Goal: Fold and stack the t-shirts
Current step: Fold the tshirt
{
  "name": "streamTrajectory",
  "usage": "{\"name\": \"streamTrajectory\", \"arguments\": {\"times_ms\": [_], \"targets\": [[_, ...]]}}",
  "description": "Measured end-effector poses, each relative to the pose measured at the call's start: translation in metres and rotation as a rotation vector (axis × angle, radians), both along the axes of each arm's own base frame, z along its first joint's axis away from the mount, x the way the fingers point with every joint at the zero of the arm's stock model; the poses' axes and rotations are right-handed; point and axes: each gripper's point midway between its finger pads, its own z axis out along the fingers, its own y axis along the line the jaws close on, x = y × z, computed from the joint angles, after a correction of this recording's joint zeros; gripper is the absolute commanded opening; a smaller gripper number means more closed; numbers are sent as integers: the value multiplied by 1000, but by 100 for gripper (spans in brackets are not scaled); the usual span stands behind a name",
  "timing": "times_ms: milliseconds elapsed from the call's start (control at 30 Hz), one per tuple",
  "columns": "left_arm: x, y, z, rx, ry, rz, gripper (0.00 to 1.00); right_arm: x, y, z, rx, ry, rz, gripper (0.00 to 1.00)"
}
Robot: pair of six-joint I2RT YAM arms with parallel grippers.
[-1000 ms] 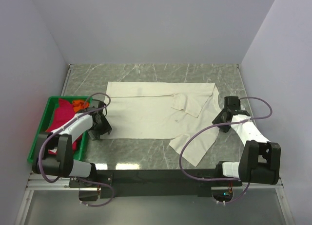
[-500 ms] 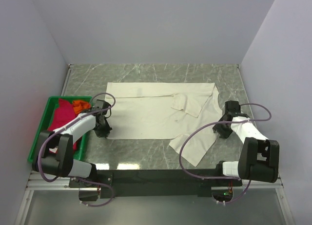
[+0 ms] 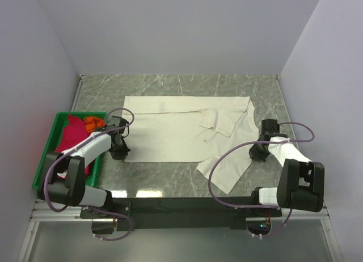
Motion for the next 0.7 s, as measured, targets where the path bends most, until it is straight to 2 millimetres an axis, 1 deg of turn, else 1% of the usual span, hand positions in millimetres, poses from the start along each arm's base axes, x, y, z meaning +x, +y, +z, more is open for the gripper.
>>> {"name": "streamTrajectory", "arguments": {"times_ms": [33, 67, 167, 267, 367, 433, 600, 700], "targets": [[0, 1, 0, -1, 0, 4, 1, 0, 1, 0, 4, -1, 0, 1], [0, 1, 0, -5, 0, 9, 1, 0, 1, -1, 7, -1, -3, 0], [2, 5, 1, -14, -4, 29, 1, 0, 2, 3, 7, -14, -6, 0], [2, 8, 4, -24, -9, 47, 1, 2, 1, 11, 3, -50, -11, 0], [6, 9, 11, -36, -24, 56, 1, 5, 1, 21, 1, -83, -16, 0], [10, 10, 17, -41, -38, 62, 1, 9, 1, 29, 2, -102, -18, 0], [28, 10, 36, -65, -85, 79, 1, 29, 1, 50, 9, -161, -16, 0], [42, 11, 49, -80, -118, 89, 1, 38, 1, 58, 15, -180, -11, 0]]}}
